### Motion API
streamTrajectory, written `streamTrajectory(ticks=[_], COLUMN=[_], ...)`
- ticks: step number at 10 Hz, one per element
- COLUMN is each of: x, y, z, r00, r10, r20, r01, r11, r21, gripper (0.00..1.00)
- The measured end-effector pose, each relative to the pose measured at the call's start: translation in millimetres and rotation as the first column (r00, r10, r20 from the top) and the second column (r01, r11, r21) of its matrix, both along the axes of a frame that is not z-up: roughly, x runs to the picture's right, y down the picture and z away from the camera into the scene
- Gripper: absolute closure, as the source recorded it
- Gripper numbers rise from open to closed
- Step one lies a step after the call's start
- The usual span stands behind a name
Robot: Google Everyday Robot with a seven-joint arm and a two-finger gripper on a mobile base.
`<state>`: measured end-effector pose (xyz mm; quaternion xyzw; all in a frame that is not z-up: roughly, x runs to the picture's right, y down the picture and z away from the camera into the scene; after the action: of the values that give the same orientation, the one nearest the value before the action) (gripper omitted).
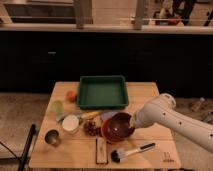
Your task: Stack bowls into tray
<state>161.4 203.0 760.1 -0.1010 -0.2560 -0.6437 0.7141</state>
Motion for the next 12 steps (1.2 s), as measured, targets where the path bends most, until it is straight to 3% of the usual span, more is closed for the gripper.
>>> streamTrajectory(ticks=[5,7,12], x=[-31,-37,-39], y=[-2,-3,-6], z=[5.4,7.9,11.4], r00=[0.991,0.986,0.985], r10=[0.042,0.053,0.043], r20=[0.13,0.159,0.166], r01=[-0.04,-0.05,-0.04], r11=[0.9991,0.9985,0.999], r21=[-0.015,-0.021,-0.019], gripper=[1.0,0.96,0.44])
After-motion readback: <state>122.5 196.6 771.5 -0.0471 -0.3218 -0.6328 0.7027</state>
